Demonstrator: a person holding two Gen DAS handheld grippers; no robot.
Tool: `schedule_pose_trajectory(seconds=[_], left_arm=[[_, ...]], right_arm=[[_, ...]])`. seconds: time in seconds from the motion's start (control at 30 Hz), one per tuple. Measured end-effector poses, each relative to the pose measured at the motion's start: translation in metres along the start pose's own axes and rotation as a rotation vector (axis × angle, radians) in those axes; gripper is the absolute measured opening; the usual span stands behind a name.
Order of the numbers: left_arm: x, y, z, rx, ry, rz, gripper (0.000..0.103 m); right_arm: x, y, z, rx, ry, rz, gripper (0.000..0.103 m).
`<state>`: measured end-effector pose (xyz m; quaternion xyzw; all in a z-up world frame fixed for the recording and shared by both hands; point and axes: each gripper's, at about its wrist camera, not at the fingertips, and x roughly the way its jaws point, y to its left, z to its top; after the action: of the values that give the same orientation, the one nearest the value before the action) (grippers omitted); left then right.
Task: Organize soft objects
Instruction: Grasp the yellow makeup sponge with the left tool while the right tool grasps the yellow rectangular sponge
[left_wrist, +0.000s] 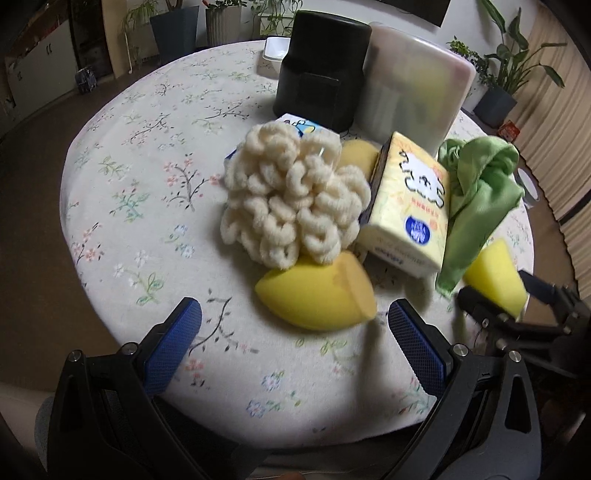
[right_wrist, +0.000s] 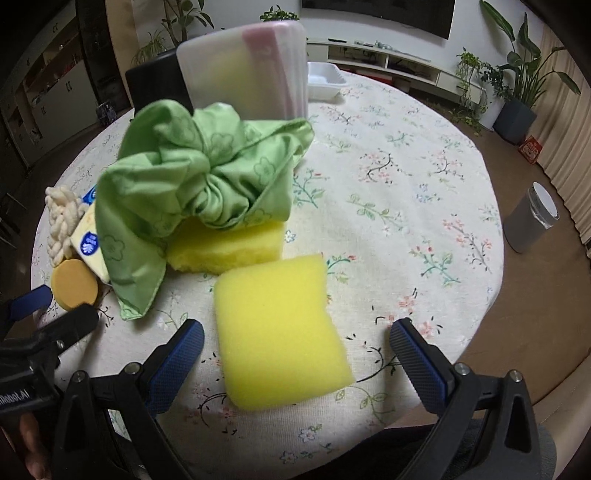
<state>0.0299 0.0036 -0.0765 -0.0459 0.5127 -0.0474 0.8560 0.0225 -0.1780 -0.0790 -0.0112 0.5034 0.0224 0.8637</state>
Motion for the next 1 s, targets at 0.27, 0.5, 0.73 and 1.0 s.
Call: schedule_pose_trajectory(seconds=[0.27,0.5,0.73,1.0], left_arm=[[0.006,-0.005,0.005,-0.002,0.011,0.055,0.101],[0.015,-0.006,0.013,0.014,0.040,0.095,0.101],[0.006,0.012,0.007,-0.109,-0.064,0.018,0.102],[0.018,-0.005,0.013,0.007,0.026,0.114,0.103]], right_arm=[[0.001,0.000,-0.002,-0.026,-0.020,0.008,0.103],[0.002,-0.001,-0.003,-0.034,-0.044,0.008,0.103],[0.000,0.000,-0.006,-0.032,-0.042,0.010,0.103],[0.001,-0.001,-0.003,-0.026,-0.036,0.004,0.103]])
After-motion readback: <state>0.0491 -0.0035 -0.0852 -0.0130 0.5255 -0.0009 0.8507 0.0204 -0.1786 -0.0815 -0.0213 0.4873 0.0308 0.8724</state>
